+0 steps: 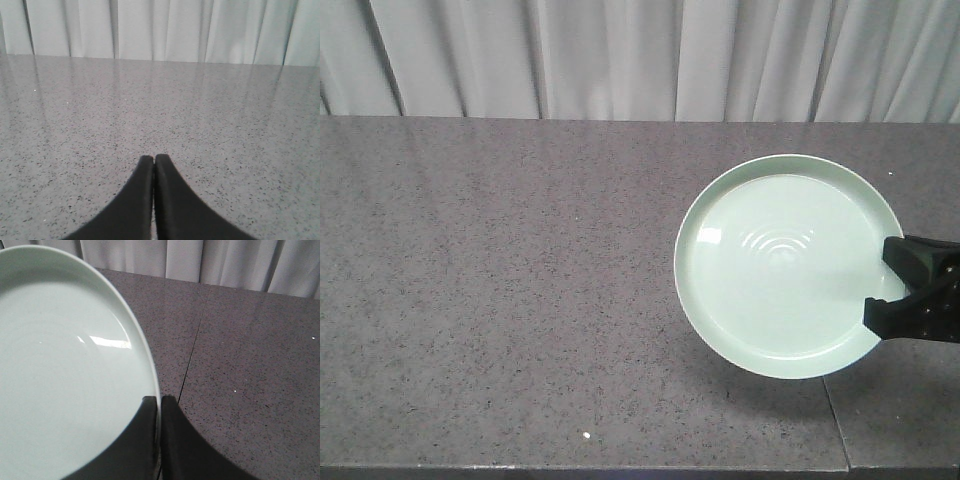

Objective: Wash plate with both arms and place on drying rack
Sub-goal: 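Hold the plate raised in the right gripper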

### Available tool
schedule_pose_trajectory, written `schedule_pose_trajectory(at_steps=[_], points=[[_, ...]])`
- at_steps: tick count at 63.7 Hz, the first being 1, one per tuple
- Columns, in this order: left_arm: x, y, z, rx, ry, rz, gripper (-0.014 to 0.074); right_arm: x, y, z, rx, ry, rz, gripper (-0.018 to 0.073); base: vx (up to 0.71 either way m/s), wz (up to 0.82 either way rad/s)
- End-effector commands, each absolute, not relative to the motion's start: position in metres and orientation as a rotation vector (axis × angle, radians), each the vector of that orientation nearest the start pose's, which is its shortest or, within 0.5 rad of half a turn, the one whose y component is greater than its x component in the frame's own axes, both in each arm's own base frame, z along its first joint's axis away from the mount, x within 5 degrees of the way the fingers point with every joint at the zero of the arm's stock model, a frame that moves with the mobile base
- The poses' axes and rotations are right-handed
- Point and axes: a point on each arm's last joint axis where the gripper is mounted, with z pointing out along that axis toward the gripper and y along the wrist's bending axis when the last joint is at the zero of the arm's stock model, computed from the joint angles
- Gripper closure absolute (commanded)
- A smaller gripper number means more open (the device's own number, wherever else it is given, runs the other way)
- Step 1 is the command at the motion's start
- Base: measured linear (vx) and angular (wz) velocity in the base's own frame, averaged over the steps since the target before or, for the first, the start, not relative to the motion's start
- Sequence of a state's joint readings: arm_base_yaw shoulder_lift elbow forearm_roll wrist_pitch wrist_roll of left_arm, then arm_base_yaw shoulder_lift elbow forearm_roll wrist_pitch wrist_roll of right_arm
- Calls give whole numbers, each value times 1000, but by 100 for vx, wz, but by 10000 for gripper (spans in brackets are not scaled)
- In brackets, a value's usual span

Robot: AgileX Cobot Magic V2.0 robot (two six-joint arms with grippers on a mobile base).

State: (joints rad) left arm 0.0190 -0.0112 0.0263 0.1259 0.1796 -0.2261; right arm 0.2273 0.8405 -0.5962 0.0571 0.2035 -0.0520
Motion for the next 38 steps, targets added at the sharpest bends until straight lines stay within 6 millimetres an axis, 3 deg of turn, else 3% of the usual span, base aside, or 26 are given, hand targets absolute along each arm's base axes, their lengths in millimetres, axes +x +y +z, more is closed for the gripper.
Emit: schedule_pose_trajectory(at_steps=[1,38], points=[[56,2,191,-113,1602,-58,602,174,40,328,-213,1803,158,566,0,0],[56,2,191,-113,1602,-58,602,174,40,328,-213,1799,158,566,0,0]])
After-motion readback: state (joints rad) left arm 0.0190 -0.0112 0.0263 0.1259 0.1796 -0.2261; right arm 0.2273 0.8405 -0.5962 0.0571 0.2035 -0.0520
